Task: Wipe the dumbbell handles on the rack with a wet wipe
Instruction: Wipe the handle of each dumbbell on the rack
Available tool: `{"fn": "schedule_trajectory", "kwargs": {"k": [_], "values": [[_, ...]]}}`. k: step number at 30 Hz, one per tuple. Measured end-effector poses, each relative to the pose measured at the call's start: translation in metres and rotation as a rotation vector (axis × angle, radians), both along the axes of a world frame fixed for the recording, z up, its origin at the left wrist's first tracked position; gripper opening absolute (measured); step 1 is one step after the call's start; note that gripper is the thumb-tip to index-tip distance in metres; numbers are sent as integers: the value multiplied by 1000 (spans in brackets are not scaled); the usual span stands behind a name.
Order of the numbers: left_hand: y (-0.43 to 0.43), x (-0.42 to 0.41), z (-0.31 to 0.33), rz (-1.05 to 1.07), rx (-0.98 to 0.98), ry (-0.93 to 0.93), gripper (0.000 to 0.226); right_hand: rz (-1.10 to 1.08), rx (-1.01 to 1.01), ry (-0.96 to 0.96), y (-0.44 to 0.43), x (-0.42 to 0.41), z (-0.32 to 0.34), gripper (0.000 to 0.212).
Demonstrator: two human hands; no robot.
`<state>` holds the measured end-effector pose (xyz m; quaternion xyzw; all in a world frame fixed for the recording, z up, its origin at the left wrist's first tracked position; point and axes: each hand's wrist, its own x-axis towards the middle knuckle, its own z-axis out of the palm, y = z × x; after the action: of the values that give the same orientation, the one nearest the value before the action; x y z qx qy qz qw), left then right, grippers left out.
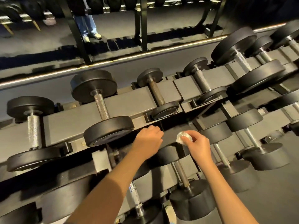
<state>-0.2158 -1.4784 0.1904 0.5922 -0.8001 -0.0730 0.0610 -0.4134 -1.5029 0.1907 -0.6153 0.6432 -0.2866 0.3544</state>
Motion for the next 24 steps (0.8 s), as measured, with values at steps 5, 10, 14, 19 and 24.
{"fn": "schedule_trajectory", "kwargs": {"k": [5, 10, 14, 19, 24], "values": [[2, -40, -41, -26, 162, 110, 45, -42, 51, 62, 23, -28, -33, 14], [-1, -58, -84, -37, 164, 41, 58, -37, 162, 129, 47, -53, -79, 17], [4, -59, -119, -43, 170, 54, 59, -17, 172, 178, 56, -67, -109, 17], [16, -55, -144, -19, 19, 178, 58, 68, 149, 237, 56, -72, -149, 15], [23, -60, -155, 5, -34, 213, 58, 63, 80, 221, 35, -44, -177, 8]]}}
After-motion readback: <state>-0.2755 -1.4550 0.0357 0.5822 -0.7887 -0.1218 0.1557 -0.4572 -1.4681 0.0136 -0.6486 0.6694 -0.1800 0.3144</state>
